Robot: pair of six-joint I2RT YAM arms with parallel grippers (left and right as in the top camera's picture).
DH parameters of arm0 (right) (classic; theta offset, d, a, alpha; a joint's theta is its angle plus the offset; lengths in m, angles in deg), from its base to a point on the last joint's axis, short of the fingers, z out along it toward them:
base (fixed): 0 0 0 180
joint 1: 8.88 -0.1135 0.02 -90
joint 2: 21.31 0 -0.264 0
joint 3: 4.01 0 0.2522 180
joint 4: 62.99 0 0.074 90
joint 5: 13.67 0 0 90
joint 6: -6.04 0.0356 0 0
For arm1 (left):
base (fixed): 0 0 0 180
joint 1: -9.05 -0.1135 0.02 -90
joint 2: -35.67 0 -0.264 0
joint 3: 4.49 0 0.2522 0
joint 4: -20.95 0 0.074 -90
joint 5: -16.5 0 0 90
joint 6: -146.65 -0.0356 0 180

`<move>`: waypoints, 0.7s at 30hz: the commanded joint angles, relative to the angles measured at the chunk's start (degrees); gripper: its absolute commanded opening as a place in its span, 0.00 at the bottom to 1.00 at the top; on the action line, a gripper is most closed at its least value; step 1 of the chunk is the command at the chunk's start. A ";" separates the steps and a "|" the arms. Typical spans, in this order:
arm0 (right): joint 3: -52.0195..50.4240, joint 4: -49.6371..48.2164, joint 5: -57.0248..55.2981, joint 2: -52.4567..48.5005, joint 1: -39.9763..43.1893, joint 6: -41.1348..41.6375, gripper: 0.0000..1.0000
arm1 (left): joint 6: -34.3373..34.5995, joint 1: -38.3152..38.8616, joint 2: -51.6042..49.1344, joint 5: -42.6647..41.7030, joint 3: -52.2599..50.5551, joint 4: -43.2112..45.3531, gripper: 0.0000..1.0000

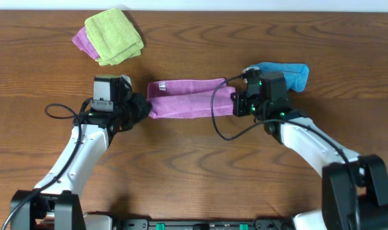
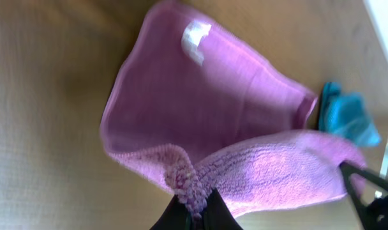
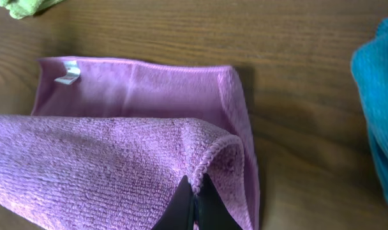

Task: Fold the cloth
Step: 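Lift both bottom corners and fold them up onto the top edge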

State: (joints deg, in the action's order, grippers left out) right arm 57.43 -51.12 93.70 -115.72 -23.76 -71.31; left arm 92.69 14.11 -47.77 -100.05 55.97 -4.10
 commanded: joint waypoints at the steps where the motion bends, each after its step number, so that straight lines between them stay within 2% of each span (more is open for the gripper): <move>1: 3.96 -0.46 -3.91 -2.95 -0.22 0.59 0.02 | 2.19 -0.33 -2.19 4.70 1.01 3.54 0.06; 10: 13.05 -0.04 -4.15 -12.63 -0.22 -0.07 0.01 | 5.16 -0.35 -12.76 4.79 1.60 16.35 0.06; 21: 13.97 -0.11 -9.60 -16.72 -0.22 -2.27 0.01 | 5.14 -0.33 -24.13 5.55 10.36 18.49 0.06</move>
State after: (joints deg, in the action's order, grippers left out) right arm 70.24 -51.23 88.34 -131.50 -23.89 -72.38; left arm 97.41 14.13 -69.45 -96.83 63.51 14.02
